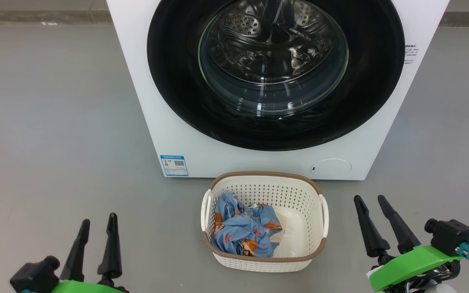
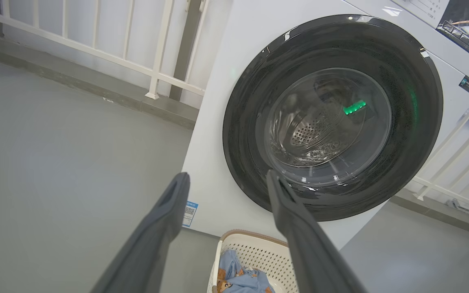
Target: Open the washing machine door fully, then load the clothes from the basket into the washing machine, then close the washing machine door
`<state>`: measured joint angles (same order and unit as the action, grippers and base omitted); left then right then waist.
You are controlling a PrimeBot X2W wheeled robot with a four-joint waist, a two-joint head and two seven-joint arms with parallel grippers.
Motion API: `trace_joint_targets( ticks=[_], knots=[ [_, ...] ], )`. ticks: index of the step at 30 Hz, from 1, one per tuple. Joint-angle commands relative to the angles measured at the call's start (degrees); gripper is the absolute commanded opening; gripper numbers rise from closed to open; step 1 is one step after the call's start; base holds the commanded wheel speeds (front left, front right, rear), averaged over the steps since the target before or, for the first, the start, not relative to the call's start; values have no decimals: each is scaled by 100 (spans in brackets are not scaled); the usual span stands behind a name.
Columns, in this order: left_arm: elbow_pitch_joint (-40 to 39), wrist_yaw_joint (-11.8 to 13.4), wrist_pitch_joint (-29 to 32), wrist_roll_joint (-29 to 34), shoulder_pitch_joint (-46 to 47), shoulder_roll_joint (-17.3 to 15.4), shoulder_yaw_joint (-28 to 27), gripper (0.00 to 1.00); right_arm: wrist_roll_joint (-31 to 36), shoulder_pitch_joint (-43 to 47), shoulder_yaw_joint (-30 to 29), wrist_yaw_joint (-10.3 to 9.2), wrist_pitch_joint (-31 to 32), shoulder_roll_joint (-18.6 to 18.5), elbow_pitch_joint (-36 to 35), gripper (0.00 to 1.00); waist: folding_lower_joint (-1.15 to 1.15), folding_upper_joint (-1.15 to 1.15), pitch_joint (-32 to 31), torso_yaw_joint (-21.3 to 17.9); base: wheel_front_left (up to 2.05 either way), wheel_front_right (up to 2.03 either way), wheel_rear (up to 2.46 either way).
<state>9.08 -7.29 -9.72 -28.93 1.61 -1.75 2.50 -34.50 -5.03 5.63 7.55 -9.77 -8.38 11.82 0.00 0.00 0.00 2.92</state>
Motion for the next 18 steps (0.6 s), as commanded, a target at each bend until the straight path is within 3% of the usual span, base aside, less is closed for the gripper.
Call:
trace_joint_targets(
  ticks=[1,18],
  knots=[
    [-136,-15,-94,243,126,-84,-113,100,237,-244,161,-5,-95,-67,-123,100,0,0,-7,4,0,0,0],
    [-31,-18,-383,1311,148,-103,-89,100,1397,-322,210,-6,-380,-73,-76,100,0,0,-17,50,0,0,0]
  ],
)
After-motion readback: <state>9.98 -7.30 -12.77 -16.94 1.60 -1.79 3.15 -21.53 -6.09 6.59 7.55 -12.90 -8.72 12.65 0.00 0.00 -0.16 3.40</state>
